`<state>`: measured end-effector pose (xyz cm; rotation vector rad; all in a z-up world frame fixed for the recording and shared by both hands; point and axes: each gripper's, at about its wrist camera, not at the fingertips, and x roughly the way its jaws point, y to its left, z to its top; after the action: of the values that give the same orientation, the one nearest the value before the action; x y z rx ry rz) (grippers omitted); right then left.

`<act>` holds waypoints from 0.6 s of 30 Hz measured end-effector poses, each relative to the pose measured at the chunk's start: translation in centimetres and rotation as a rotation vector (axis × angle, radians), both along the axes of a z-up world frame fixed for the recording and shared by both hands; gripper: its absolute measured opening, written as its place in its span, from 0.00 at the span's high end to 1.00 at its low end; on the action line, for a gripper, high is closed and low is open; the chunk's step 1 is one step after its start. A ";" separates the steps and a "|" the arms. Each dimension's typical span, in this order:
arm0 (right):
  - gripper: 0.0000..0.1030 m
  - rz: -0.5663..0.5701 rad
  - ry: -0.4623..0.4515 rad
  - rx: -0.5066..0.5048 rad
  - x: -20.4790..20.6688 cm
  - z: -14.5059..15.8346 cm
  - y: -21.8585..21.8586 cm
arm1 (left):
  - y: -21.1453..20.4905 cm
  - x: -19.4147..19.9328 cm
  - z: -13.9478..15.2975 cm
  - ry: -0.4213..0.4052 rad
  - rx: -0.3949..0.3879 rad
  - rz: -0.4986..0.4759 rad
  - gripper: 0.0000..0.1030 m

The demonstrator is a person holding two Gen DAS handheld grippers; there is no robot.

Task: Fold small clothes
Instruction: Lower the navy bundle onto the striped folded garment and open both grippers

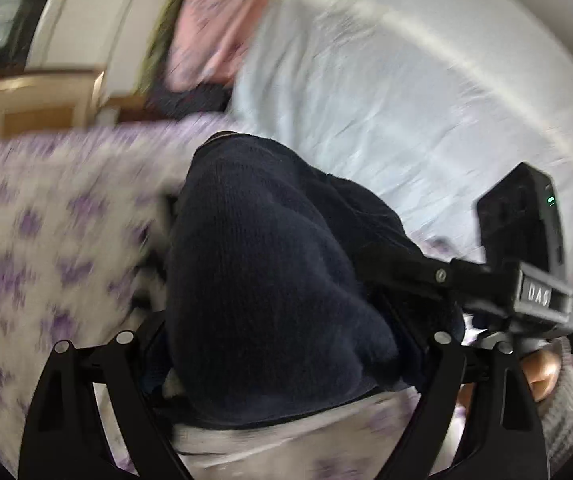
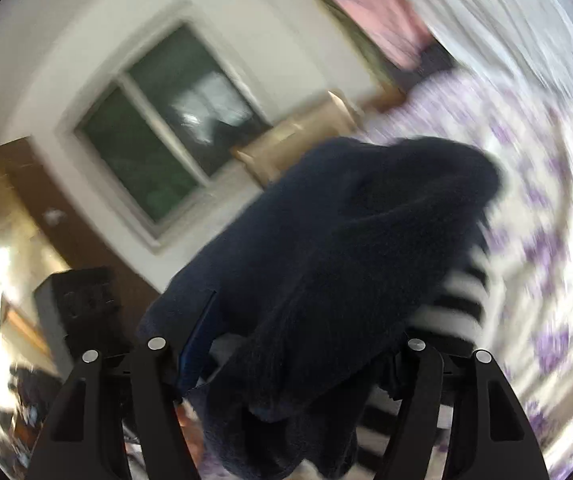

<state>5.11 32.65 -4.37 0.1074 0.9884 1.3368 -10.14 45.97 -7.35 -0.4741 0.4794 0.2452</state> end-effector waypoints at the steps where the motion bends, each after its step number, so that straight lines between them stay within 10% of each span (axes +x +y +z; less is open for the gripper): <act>1: 0.36 0.002 0.025 0.009 0.5 -1.6 -0.2 | 0.2 -0.1 -0.7 -0.007 -0.004 0.017 0.13; 14: 0.32 -0.061 -0.028 0.108 0.4 -0.1 -3.1 | 0.1 -5.3 0.6 -0.207 0.071 0.191 0.06; 18: 0.23 -0.074 -0.039 0.032 0.7 -1.5 -3.2 | 0.9 -3.5 -0.3 -0.117 0.044 0.175 0.04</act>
<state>5.82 29.49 -5.84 0.1407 0.9221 1.2825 -13.65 46.84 -7.69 -0.4853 0.3179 0.3933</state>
